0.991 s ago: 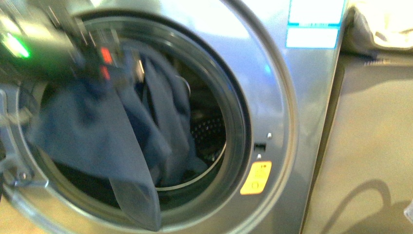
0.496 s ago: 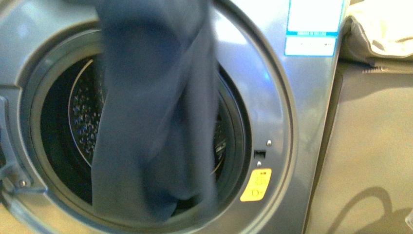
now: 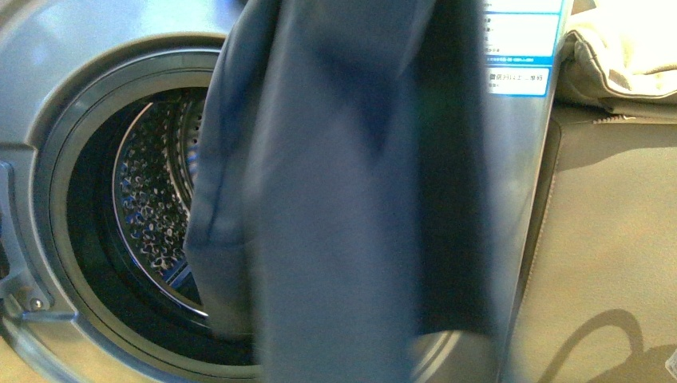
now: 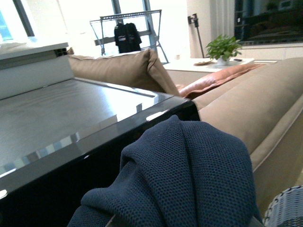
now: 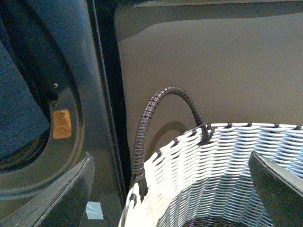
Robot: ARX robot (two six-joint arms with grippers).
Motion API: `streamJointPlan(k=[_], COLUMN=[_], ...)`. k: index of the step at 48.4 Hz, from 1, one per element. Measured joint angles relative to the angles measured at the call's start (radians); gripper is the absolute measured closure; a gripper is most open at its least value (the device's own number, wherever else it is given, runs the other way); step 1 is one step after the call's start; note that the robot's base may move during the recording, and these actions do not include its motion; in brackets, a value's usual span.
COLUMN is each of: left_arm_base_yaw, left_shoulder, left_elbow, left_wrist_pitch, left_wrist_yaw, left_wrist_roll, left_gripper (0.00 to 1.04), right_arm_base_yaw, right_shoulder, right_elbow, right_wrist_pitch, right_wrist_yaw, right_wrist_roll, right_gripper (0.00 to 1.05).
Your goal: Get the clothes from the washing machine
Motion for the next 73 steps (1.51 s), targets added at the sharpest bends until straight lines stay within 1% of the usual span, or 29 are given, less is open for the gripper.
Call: streamJointPlan(k=[14,20,28,31,36,73], left_arm_base_yaw=[-0.046,-0.050,-0.050,-0.050,-0.050,-0.049], left_shoulder=[0.103,0.156,0.273,0.295,0.296,0.296], left_elbow=[0.275,0.393,0.639,0.693,0.698,0.698], left_wrist_pitch=[-0.146,-0.198,-0.312,-0.338,-0.340,-0.340], left_wrist_yaw=[0.012,0.011,-0.008,-0.009,-0.033,-0.034], left_wrist_roll=[-0.057,-0.082,-0.113,-0.117,-0.135,-0.142], left_gripper=[0.94,0.94,0.94,0.94,0.94,0.94], right_arm_base_yaw=[0.000,0.000,0.000,0.000,0.000,0.000], right_shoulder=[0.000,0.000,0.000,0.000,0.000,0.000], right_elbow=[0.000,0.000,0.000,0.000,0.000,0.000], right_wrist_pitch=[0.000,0.000,0.000,0.000,0.000,0.000], right_wrist_yaw=[0.000,0.000,0.000,0.000,0.000,0.000], right_wrist_roll=[0.000,0.000,0.000,0.000,0.000,0.000], right_gripper=[0.08,0.08,0.08,0.08,0.08,0.08])
